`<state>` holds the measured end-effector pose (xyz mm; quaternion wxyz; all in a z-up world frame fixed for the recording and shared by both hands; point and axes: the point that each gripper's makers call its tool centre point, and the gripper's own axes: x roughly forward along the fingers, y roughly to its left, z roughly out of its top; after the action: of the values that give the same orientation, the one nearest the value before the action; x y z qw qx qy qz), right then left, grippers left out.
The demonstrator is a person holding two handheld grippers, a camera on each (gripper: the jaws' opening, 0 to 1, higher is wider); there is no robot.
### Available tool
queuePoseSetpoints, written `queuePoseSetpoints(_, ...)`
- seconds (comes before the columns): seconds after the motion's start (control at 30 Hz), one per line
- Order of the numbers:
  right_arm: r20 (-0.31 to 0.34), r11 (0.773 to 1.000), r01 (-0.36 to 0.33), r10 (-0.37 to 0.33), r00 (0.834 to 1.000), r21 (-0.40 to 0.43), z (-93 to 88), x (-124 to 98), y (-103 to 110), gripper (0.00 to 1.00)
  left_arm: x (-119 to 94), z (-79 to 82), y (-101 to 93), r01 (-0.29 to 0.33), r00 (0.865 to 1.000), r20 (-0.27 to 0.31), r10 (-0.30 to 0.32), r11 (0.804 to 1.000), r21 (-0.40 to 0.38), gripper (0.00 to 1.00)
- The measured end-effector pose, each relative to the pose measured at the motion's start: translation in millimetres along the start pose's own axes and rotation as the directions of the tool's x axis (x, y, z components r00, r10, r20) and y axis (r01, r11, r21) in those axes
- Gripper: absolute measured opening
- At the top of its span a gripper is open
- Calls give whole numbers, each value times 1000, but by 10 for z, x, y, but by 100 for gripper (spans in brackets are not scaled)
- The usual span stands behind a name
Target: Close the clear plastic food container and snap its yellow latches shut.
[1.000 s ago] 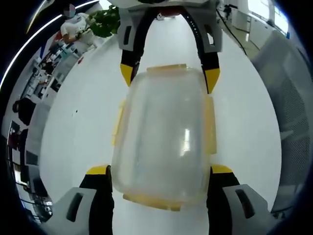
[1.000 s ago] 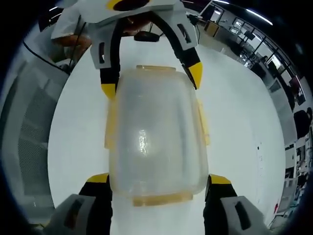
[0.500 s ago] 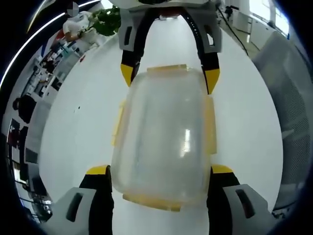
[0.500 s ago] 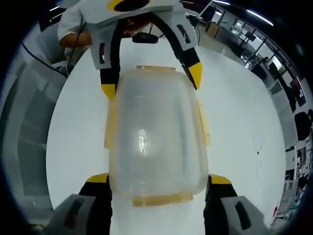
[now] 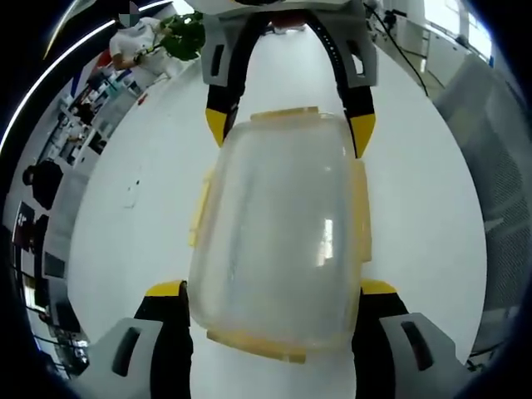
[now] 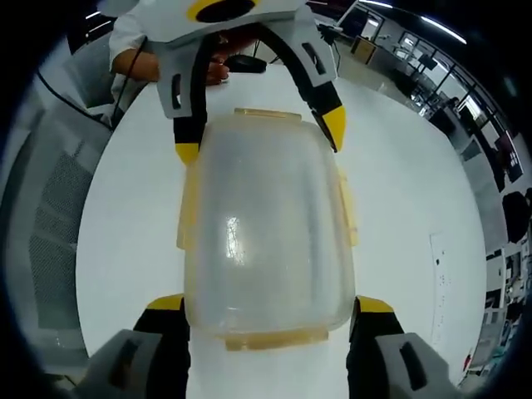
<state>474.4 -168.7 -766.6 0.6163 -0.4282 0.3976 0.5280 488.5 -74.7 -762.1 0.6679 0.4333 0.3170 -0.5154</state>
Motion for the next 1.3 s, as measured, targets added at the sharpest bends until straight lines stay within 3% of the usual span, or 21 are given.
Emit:
queuePoseSetpoints(0.8, 10, 1000, 6, -6, 1000, 0, 24, 38, -235, 78, 65, -25, 230, -3, 1000, -16, 3, 1000, 3, 78)
queuePoseSetpoints(1.3, 13, 999, 34, -34, 999, -9, 25, 48, -248, 79, 66, -30, 228, -17, 999, -32, 18, 999, 32, 79)
